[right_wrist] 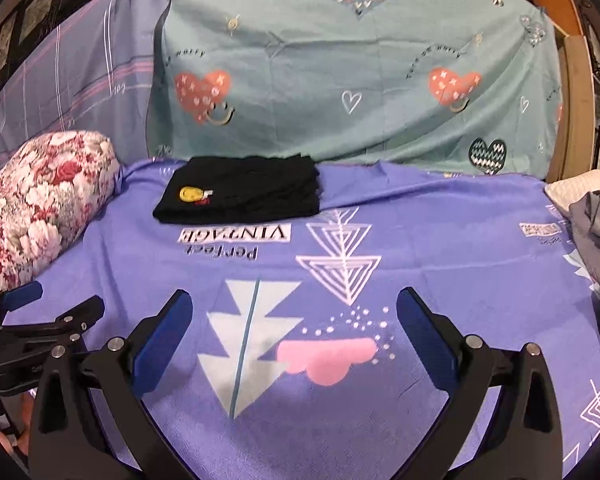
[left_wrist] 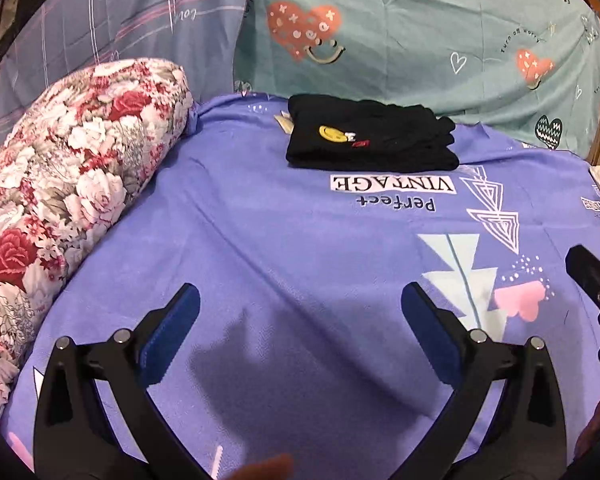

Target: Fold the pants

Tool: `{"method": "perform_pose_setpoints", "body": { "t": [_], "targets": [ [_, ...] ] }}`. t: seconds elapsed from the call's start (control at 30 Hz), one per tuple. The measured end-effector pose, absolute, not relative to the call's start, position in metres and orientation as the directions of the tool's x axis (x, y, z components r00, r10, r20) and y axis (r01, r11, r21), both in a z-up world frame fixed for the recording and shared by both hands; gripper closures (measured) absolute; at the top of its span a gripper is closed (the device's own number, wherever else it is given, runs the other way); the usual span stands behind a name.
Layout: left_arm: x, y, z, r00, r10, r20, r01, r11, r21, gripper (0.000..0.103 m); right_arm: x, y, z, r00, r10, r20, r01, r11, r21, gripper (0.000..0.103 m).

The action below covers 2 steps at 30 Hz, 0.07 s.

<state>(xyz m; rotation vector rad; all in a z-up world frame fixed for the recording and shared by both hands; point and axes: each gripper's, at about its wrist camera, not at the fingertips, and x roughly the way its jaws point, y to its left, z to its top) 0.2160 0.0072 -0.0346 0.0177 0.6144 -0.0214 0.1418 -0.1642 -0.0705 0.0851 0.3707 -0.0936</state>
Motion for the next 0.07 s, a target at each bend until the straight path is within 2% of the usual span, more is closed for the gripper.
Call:
{"method": "perform_pose_setpoints", "body": {
  "t": [0.07],
  "targets": [
    [0.2191,0.0126,-0.0386,0.807,-0.012,-0.591,0.001,1.000,-0.018,0.002,0.1438,-0.1658,-0.0730,0.925,-0.076,-0.372,0.108,0.992,0.066,0.001]
  ]
}}
